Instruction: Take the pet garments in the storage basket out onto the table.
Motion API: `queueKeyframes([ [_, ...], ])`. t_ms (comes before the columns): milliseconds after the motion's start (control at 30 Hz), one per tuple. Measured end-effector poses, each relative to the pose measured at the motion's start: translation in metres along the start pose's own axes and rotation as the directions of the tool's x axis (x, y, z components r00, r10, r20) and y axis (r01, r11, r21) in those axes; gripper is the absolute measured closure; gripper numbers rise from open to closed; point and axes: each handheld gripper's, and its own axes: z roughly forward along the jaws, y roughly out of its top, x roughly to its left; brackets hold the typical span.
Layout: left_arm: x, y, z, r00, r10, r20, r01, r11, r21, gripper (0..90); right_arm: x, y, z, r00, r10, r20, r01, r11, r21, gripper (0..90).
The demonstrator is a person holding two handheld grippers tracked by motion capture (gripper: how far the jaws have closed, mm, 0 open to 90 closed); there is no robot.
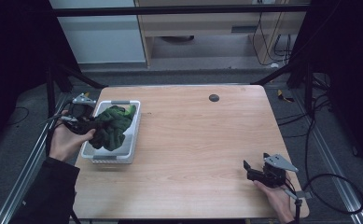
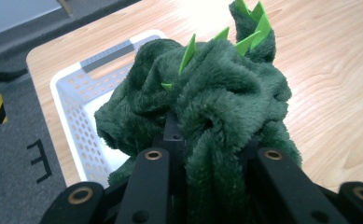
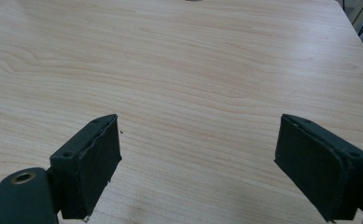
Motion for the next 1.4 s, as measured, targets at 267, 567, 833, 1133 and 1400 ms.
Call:
queueKeyframes([
  [267, -0.021, 0.01, -0.004, 0.9972, 0.066, 0.034, -0.066, 0.9978, 0.0, 73.9, 0.0, 0.0, 0.0, 1.0, 0.002, -0.001, -0.002, 1.0, 0.0, 13.9],
  [567, -0.04, 0.022, -0.002, 0.9898, 0.124, 0.071, -0.124, 0.9922, 0.007, 73.9, 0.0, 0.0, 0.0, 1.0, 0.0, 0.0, 0.0, 1.0, -0.001, 14.0],
  [833, -0.058, 0.028, 0.004, 0.9821, 0.157, 0.104, -0.158, 0.9874, 0.005, 73.9, 0.0, 0.0, -0.001, 1.0, 0.0, 0.001, 0.0, 1.0, -0.004, 14.5],
  [1133, -0.077, 0.035, 0.018, 0.9635, 0.223, 0.148, -0.23, 0.9726, 0.033, 73.9, 0.001, 0.0, -0.001, 1.0, 0.0, -0.003, 0.0, 1.0, -0.005, 14.7],
  [1400, -0.095, 0.042, 0.033, 0.9443, 0.266, 0.193, -0.277, 0.9604, 0.03, 73.8, 0.001, 0.0, -0.001, 1.0, 0.001, -0.002, -0.001, 1.0, -0.005, 14.9],
])
